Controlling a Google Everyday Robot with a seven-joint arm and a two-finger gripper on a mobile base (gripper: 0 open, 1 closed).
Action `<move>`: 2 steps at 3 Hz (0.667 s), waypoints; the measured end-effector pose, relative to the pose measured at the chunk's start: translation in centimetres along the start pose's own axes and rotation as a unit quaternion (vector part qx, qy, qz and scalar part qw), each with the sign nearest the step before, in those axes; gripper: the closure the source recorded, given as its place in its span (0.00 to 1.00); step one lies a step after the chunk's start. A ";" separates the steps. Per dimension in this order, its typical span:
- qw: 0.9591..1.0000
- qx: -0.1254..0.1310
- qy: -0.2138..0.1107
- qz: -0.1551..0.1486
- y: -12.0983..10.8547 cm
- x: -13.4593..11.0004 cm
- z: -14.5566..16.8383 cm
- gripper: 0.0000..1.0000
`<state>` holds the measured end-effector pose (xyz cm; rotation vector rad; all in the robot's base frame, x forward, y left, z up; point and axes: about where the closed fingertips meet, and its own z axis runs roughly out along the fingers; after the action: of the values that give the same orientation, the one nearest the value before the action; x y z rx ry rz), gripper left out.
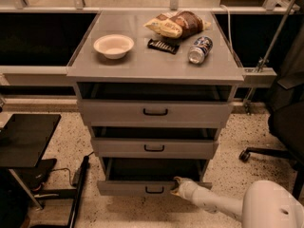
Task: Open bottom drawer
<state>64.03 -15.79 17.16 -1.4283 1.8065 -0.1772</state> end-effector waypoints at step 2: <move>1.000 0.007 0.004 0.001 1.4 0.0 -0.9 1.00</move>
Offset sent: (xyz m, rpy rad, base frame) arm -0.5455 0.0295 -0.2004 -0.1613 -0.2762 -0.4029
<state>62.35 -15.65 16.99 -1.4176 1.8096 -0.1945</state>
